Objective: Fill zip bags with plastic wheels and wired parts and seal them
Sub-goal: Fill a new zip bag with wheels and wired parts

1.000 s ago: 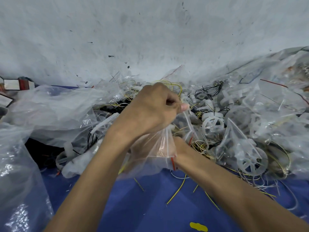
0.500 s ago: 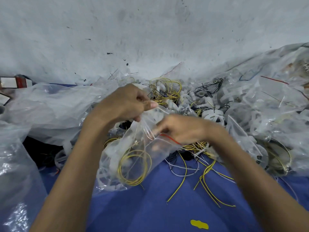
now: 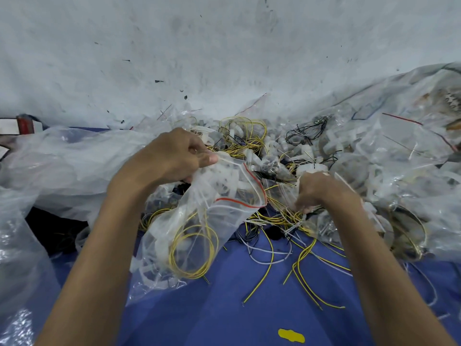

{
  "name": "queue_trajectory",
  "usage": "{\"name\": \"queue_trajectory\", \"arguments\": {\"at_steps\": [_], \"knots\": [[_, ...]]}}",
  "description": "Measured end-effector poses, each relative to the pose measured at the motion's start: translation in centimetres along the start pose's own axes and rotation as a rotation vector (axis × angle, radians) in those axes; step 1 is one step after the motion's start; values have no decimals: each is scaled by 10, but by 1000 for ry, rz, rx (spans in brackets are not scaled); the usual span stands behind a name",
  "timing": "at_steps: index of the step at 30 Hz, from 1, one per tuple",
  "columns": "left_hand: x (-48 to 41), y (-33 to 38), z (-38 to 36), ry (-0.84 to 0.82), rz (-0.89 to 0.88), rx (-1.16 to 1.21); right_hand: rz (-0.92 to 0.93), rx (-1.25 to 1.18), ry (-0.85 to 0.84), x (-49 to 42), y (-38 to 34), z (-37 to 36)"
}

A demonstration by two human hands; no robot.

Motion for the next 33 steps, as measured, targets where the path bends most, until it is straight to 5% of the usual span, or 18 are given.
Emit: {"name": "queue_trajectory", "arguments": {"at_steps": [21, 27, 33], "knots": [[3, 3, -1, -18, -4, 16, 23, -12, -58, 1, -9, -14], [3, 5, -4, -24, -12, 17, 50, -242, 244, 4, -10, 13], [4, 4, -3, -24, -18, 14, 52, -466, 343, 14, -11, 25]]}}
Point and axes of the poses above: each hand's wrist, its own x-axis away from the middle knuckle, its own z-axis out of the back of the hand, y = z × x, the point moved 2 cm from there along -x, towards the middle knuckle, and after that the axes turned 11 degrees about -z, right-handed, at the moved point
